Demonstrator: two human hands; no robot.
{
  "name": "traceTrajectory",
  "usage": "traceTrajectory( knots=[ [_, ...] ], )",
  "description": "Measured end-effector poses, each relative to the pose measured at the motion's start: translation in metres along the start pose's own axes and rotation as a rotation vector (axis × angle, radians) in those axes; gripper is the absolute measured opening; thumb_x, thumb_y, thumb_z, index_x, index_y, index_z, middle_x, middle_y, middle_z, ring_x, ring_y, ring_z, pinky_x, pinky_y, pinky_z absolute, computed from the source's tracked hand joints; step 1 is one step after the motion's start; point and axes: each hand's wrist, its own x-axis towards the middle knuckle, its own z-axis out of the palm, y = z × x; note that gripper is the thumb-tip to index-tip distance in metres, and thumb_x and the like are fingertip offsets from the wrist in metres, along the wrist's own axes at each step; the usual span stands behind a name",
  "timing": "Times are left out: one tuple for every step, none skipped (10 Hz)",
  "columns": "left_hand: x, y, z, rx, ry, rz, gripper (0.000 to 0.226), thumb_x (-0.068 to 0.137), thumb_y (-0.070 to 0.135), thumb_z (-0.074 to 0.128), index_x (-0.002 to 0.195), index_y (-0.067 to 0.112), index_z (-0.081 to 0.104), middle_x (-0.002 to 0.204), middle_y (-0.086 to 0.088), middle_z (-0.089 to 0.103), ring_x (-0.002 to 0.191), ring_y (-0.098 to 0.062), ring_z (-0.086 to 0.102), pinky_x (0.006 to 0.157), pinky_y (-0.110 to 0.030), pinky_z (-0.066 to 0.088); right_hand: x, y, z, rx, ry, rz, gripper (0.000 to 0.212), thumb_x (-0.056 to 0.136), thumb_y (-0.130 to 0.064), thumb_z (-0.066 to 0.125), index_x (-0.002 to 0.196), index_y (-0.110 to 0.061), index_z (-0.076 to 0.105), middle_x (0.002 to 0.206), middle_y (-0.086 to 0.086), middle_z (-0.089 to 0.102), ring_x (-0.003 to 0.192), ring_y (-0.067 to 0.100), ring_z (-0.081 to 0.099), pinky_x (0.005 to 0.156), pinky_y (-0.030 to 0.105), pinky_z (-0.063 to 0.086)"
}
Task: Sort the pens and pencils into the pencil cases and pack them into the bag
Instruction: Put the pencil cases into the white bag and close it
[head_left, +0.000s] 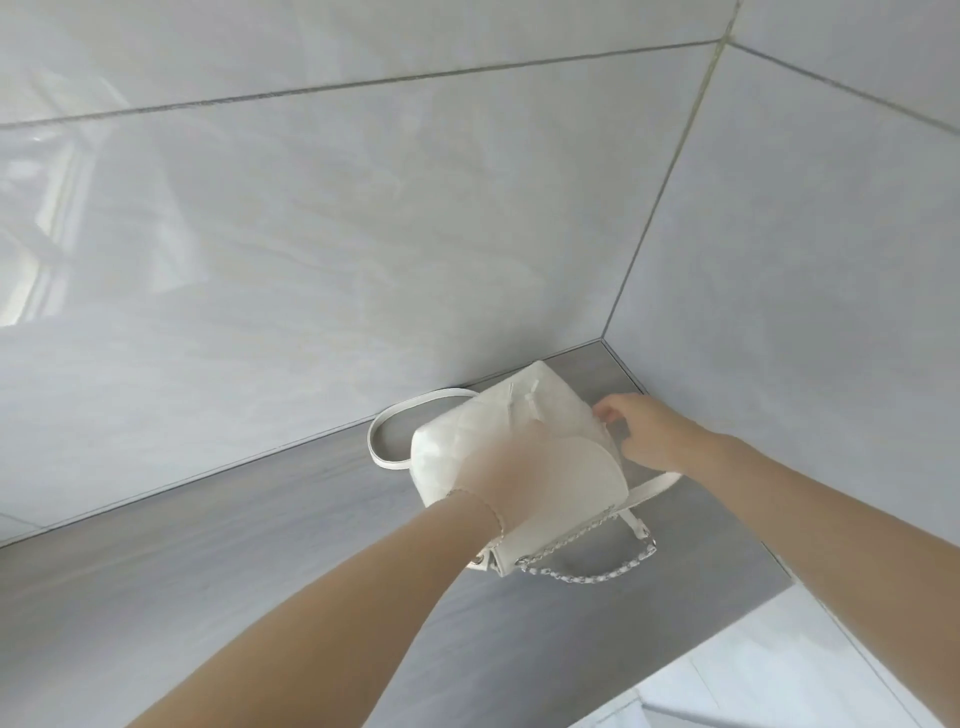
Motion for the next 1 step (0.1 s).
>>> traceTrajectory(
  knots=[
    [-0.0172, -0.0097, -0.0092, 0.026, -0.014, -0.015, 0.035, 0.089, 0.017, 0.044, 0.123, 0.02, 0.047, 0.139, -0.005, 0.029, 0.121, -0.029, 0.038, 0.093, -0.037, 0.042, -0.0064, -0.0315, 0.0026, -0.039, 0.242, -0.015, 0.036, 0.082, 0.003, 0.046, 0.113, -0.01, 0.061, 0.111, 0.007, 0.062, 0.109, 0.024, 0.055, 0.088, 0.026, 0.039]
  ],
)
